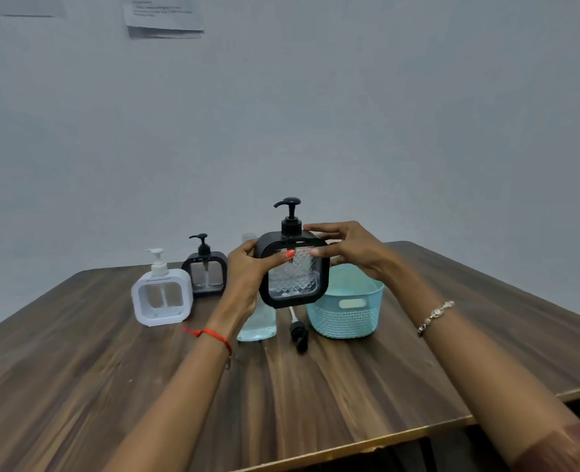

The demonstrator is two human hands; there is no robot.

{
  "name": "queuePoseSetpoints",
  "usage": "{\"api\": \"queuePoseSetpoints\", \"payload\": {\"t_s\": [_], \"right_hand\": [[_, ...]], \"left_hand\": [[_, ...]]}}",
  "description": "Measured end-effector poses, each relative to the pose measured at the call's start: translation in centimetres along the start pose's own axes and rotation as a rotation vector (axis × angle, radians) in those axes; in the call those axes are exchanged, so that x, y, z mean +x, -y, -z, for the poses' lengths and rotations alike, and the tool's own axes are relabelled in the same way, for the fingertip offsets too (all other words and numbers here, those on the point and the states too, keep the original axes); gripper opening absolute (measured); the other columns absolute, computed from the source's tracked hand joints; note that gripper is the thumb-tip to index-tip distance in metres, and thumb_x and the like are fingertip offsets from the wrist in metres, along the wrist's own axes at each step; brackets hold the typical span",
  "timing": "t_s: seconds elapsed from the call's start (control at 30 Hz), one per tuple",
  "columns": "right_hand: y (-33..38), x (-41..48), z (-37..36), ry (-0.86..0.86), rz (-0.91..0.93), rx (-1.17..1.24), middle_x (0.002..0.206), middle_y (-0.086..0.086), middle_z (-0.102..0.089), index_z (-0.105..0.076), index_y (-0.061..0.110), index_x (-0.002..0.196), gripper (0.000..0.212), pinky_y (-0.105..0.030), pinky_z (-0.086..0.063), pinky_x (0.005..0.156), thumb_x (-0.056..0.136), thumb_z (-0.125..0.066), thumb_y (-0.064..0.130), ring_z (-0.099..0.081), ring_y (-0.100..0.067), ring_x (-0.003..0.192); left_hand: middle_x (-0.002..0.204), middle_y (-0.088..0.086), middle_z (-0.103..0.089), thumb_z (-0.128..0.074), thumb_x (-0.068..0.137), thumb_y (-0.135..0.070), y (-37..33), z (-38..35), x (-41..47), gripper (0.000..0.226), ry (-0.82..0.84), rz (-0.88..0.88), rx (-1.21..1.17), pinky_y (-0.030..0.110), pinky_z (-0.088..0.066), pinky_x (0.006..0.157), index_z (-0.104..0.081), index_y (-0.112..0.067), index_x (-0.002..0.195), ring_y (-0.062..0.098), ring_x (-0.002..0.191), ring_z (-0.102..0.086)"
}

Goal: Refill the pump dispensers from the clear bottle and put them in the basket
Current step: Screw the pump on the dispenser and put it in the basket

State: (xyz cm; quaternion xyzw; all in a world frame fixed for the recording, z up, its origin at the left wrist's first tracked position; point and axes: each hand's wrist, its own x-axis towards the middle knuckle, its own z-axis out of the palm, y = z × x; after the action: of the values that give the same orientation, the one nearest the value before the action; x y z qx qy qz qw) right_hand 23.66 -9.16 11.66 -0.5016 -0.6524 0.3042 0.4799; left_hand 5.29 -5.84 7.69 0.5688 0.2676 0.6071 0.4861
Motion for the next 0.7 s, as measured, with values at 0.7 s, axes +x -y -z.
{"api": "queuePoseSetpoints", "payload": {"t_s": [0.7], "right_hand": [[-6.5,0.4,7.0,-0.257,-0.140,-0.017,0.124,-0.015,-0.055,-0.058,0.014,0.122,0.048,-0.039,-0.053,0.085,0.079,-0.065,-0.006,-0.055,-0.029,0.113]], "left_hand": [[0.113,-0.003,-0.054,-0.051,0.094,-0.005,4.6,-7.8,2.5,0.031,0.239,-0.097,0.401,0.002,-0.043,0.072,-0.054,-0.001,0.125,0.010,0.109,-0.050]]}}
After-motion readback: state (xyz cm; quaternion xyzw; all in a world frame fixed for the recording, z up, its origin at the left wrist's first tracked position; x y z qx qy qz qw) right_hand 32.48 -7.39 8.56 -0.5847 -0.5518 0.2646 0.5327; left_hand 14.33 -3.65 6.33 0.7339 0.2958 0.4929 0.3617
